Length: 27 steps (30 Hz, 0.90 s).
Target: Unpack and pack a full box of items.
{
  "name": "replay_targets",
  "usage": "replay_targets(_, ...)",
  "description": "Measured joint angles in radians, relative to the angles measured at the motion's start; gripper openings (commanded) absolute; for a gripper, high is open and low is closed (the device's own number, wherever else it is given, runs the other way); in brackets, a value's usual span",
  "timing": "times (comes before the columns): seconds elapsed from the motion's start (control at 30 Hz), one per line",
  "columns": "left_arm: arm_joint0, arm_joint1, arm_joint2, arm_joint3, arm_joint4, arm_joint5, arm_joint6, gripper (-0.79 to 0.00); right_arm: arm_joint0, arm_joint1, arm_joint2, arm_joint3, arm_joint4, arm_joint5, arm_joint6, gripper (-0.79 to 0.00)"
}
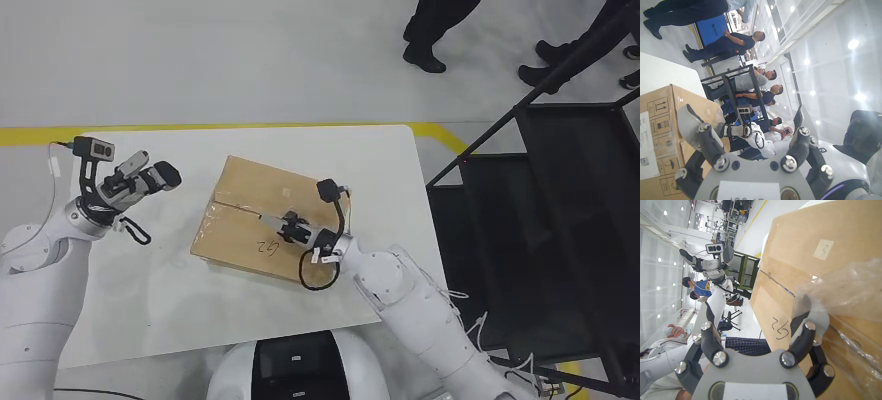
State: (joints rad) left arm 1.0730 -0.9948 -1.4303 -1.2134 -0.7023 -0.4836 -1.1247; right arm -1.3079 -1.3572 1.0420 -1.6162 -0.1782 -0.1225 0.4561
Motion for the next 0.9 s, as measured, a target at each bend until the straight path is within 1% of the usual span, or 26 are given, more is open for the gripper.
replay_targets(0.2, 0.012, 0.0, -0.005, -0.011, -0.001, 0.006, 0.006, 0.0, 0.028, -0.007, -0.015, 0.017, 0.063, -0.043, -0.005, 0.0)
replay_targets(0.37, 0.002, -0.005, 0.008, -0.007, -0.003, 0.014, 0.004, 0.0, -0.024, 0.005, 0.044, -0.048, 0.122, -0.064, 0.006, 0.0)
replay_targets(0.6, -0.029, -0.014, 0.04, 0.016, -0.003, 0.015, -0.006, 0.0, -0.092, 0.026, 0.125, -0.112, 0.165, -0.01, 0.069, 0.0)
replay_targets(0.9, -0.044, -0.022, 0.057, 0.038, -0.005, 0.006, -0.006, 0.0, -0.113, 0.04, 0.146, -0.121, 0.194, 0.099, 0.162, 0.0)
